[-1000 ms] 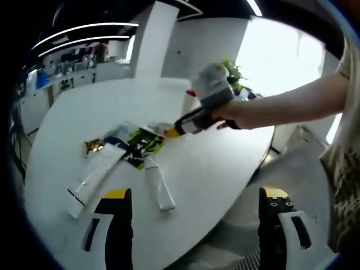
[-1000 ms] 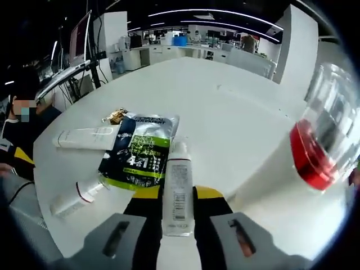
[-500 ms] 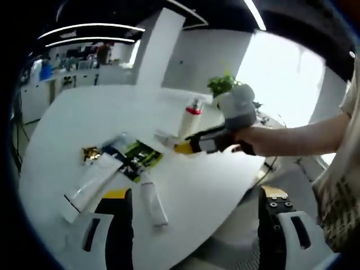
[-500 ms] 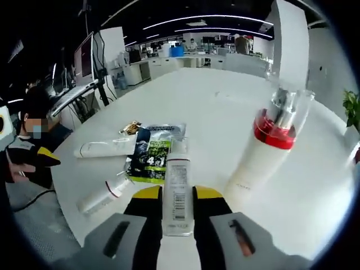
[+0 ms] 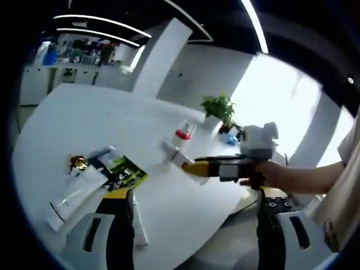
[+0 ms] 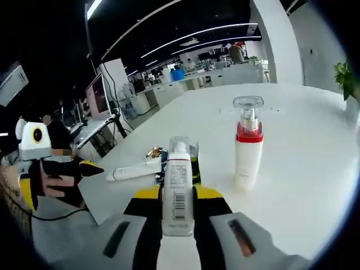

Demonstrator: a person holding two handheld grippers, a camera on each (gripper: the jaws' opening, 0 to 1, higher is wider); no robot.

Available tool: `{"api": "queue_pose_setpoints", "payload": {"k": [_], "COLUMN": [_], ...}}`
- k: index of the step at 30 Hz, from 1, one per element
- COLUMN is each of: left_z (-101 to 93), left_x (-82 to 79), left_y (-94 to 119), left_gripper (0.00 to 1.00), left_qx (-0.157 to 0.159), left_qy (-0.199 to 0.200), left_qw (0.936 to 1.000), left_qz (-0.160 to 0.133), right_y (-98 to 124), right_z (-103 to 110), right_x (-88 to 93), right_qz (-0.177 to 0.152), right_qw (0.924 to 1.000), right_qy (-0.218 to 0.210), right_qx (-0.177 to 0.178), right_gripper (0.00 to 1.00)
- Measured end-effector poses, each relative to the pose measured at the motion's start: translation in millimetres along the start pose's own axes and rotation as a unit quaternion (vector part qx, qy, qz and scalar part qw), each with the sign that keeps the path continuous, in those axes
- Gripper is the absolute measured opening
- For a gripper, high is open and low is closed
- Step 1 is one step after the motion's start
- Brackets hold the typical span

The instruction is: Arrange the skincare products in the storage area until every visible bottle or jar stands upright without overlapping.

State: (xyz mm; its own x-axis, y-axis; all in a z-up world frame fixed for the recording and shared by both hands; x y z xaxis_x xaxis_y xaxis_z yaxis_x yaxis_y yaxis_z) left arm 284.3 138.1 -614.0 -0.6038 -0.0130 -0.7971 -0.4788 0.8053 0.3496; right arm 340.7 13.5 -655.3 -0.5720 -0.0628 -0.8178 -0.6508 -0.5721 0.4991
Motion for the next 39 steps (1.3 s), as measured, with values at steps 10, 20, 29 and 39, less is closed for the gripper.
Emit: {"api": "queue_pose_setpoints", "payload": {"k": [10,20,29,39], "left_z": [-19.1,-32.5,-43.8,-64.9], "left_x": [-18.8,-35.3,-51.3,-59.7], "left_y": [-4.1,-12.7,-19.3,-19.8], "left_gripper": [0.76,0.7,0.6,0.37], "left_qx": [0.064,0.099,0.137,0.189], "left_qy": [0.03,0.05,0.074,0.064], "left_qw": [0.9974,0.9934,0.9866,0.9789], "left_qz": [-0.015,-0.03,-0.048,-0.045], "right_y": [22.8,51.6,73.2,92.7], "right_z": [26.8,51.2,69.1,76.6], "right_x": [-7.1,-18.2,-29.6,-41.5], "right_qz": [-0.041,-0.084,-0.12,-0.159], "right_qw": [0.9944,0.9748,0.9502,0.9199], "right_qy": [-0.053,-0.098,-0.116,-0.145], "right_qx": [-0.082,-0.182,-0.263,-0.328], "right_gripper": [0.19,0.19,0.19,0.19]}}
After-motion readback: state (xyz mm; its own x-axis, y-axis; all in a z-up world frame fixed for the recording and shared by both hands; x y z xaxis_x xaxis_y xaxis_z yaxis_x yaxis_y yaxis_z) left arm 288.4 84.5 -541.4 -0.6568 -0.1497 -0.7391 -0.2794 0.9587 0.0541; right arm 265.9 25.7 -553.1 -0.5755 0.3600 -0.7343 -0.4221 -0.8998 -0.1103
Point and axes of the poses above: the point that each gripper's makers call its tool centre point, and the gripper's own axes: y roughly backward along the fingers, z roughly to its left, x roughly out of its underside, the point moved 3 cm from there along y, roughly backward along the fingers, and after that the axes turned 4 degrees about z, right-handed, at the moved point
